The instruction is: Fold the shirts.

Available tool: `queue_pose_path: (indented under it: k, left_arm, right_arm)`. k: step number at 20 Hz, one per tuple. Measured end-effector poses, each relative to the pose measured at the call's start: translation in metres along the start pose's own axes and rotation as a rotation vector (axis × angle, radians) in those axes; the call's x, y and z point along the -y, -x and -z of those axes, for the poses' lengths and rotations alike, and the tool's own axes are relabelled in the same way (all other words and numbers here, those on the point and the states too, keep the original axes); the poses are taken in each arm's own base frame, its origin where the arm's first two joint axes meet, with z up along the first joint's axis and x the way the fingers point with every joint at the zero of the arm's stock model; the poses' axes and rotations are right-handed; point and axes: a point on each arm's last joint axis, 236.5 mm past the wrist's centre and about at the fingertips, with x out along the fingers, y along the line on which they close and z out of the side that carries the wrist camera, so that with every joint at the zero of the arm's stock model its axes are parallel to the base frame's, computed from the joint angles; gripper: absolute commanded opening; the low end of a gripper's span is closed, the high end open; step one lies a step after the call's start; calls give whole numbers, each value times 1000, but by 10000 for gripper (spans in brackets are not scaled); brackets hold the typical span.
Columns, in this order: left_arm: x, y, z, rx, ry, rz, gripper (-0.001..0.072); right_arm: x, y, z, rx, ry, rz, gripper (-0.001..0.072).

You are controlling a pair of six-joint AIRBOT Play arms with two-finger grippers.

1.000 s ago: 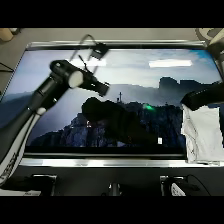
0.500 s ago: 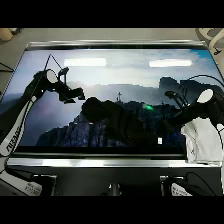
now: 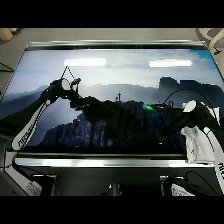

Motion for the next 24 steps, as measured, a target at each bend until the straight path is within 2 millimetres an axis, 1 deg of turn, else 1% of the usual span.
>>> queue_pose_path:
  k: [1, 2, 3, 4, 5, 6, 7, 8, 9, 10, 11, 12, 13, 14, 15, 16, 17, 18, 19, 20, 21, 22, 23, 24]
  left_arm:
    - [1, -2, 0, 0, -1, 0, 237]
    - [1, -3, -1, 4, -3, -1, 57]
    - [2, -4, -1, 7, -5, 1, 24]
    - [3, -4, -2, 12, -9, 2, 23]
    - [4, -4, -5, 21, -9, 5, 22]
    - [5, -1, -7, 32, -13, 6, 21]
    - [8, 6, -13, 54, -26, 11, 21]
    - [14, 17, -20, 89, -52, 21, 20]
    - [23, 35, -31, 140, -94, 32, 20]
    - [33, 58, -42, 203, -140, 40, 20]
    - [45, 92, -56, 289, -193, 46, 20]
    - [57, 133, -68, 388, -244, 43, 20]
    - [69, 177, -77, 492, -291, 39, 20]
    - [82, 230, -81, 612, -337, 34, 20]
    - [94, 282, -79, 728, -371, 32, 20]
    - [102, 340, -70, 856, -399, 25, 20]
    - [107, 391, -56, 967, -411, 20, 20]
    - [110, 441, -37, 1078, -411, 22, 21]
    - [110, 481, -17, 1165, -404, 26, 20]
    - [110, 515, 6, 1240, -396, 35, 21]
    - [108, 538, 26, 1289, -388, 45, 20]
    - [104, 552, 43, 1316, -379, 49, 20]
    - [98, 558, 57, 1324, -370, 44, 21]
    - [91, 557, 68, 1313, -360, 29, 21]
  right_arm:
    - [-4, -7, -2, -12, 23, -1, 708]
    - [-7, -13, -4, -27, 44, -1, 632]
    - [-9, -20, -8, -35, 64, 7, 368]
    - [-11, -26, -11, -39, 81, 14, 110]
    - [-13, -31, -16, -37, 91, 26, 19]
    - [-13, -33, -21, -28, 90, 38, 19]
    - [-12, -31, -27, -14, 99, 57, 19]
    - [-10, -25, -34, 6, 111, 89, 19]
    - [-8, -14, -42, 29, 133, 128, 19]
    - [-5, 5, -54, 65, 170, 191, 19]
    - [-2, 30, -66, 108, 209, 269, 19]
    - [1, 62, -80, 167, 245, 363, 20]
    - [0, 106, -95, 244, 283, 482, 20]
    - [-6, 153, -107, 332, 314, 597, 20]
    - [-16, 209, -115, 443, 337, 727, 20]
    - [-33, 265, -116, 560, 351, 850, 20]
    - [-53, 315, -112, 682, 364, 952, 20]
    - [-78, 361, -102, 808, 372, 1037, 20]
    - [-101, 395, -89, 915, 374, 1093, 20]
    - [-122, 421, -74, 1009, 374, 1134, 20]
    - [-140, 441, -58, 1082, 370, 1164, 20]
    - [-152, 452, -44, 1124, 366, 1177, 20]
    - [-159, 454, -32, 1138, 356, 1176, 20]
    - [-161, 452, -23, 1126, 341, 1169, 20]
